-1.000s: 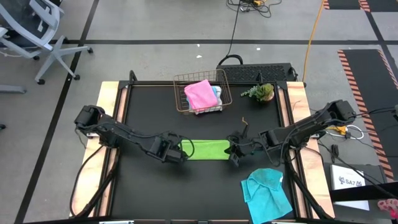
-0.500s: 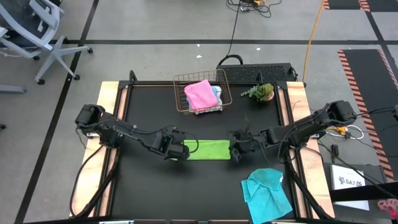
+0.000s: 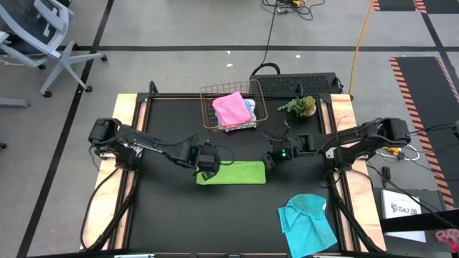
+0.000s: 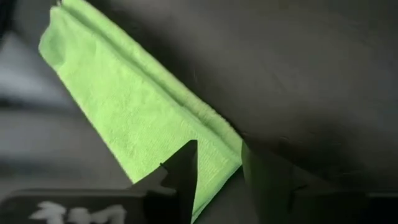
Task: Fold microfiber towels
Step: Fold the green microfiber cloth
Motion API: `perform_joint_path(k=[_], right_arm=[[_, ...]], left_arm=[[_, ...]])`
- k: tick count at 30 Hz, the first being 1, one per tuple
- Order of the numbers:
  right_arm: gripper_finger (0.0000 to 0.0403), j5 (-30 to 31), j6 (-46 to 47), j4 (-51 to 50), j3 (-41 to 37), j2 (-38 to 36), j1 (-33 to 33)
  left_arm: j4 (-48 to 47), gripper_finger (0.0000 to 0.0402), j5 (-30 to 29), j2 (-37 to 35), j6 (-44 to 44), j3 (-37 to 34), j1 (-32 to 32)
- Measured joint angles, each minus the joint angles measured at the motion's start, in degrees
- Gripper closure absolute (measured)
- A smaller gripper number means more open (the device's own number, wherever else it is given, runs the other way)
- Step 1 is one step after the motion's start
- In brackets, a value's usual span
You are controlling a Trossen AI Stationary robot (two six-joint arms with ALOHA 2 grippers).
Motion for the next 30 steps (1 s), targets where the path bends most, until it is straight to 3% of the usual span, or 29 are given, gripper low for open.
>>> perform_joint_path(k=[14,30], right_arm=[[0.0270,-4.91,-1.87,0.80,0.10,8.72,-0.83],[0.0270,-4.77,-4.50,5.21,-0.04,9.57,-0.81]], left_arm=[[0.21,0.0380,1.35,0.00,-2.92,0.00,3.55],[0.21,0.0380,1.70,0.00,-7.13,0.00,3.58]])
